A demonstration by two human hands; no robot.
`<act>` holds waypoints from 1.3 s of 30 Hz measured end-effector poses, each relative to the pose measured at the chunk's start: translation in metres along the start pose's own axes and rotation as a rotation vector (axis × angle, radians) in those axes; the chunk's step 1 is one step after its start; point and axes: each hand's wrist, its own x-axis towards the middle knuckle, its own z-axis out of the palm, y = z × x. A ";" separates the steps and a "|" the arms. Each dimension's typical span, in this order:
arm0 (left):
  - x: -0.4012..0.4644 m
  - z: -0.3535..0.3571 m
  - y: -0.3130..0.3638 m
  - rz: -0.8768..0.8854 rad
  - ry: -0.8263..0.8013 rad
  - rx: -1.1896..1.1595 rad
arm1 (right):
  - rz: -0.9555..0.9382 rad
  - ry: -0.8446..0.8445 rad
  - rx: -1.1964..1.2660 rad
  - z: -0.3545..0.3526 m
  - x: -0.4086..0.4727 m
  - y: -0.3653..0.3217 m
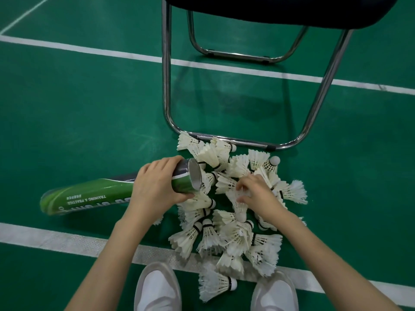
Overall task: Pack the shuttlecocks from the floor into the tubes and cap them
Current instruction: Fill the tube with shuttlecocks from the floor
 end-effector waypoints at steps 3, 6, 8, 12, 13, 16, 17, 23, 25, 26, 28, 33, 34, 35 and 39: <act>-0.002 -0.004 0.004 0.017 -0.033 0.009 | 0.054 0.004 0.154 -0.005 -0.005 -0.002; -0.004 -0.005 0.011 0.042 -0.056 -0.012 | 0.089 0.027 0.283 -0.010 -0.015 -0.004; -0.006 -0.004 0.014 0.071 -0.064 -0.044 | 0.119 0.010 0.364 -0.013 -0.021 -0.005; -0.013 0.003 0.018 0.100 -0.044 -0.075 | 0.172 0.058 0.555 -0.015 -0.034 -0.009; -0.015 0.005 0.018 0.103 -0.049 -0.070 | 0.183 0.087 0.614 -0.017 -0.039 -0.012; -0.018 0.010 0.019 0.142 -0.072 -0.030 | 0.213 0.182 0.796 -0.022 -0.053 -0.028; -0.018 0.011 0.019 0.152 -0.078 -0.022 | 0.222 0.221 0.859 -0.024 -0.057 -0.033; -0.021 0.014 0.019 0.160 -0.084 -0.005 | 0.254 0.269 1.069 -0.011 -0.075 -0.065; -0.023 0.016 0.022 0.159 -0.077 -0.006 | 0.247 0.240 1.053 -0.001 -0.076 -0.073; -0.024 0.018 0.023 0.159 -0.067 -0.006 | 0.234 0.221 1.046 0.003 -0.076 -0.076; -0.027 0.021 0.025 0.156 -0.058 -0.005 | 0.217 0.187 1.052 0.008 -0.075 -0.080; -0.030 0.027 0.028 0.154 -0.043 0.005 | 0.170 0.156 1.104 0.010 -0.076 -0.081; -0.031 0.029 0.029 0.148 -0.038 0.008 | 0.164 0.148 1.110 0.011 -0.076 -0.081; -0.032 0.030 0.031 0.142 -0.035 0.012 | 0.157 0.134 1.111 0.012 -0.077 -0.081; -0.036 0.036 0.034 0.131 -0.013 0.031 | 0.139 0.131 1.073 0.018 -0.079 -0.079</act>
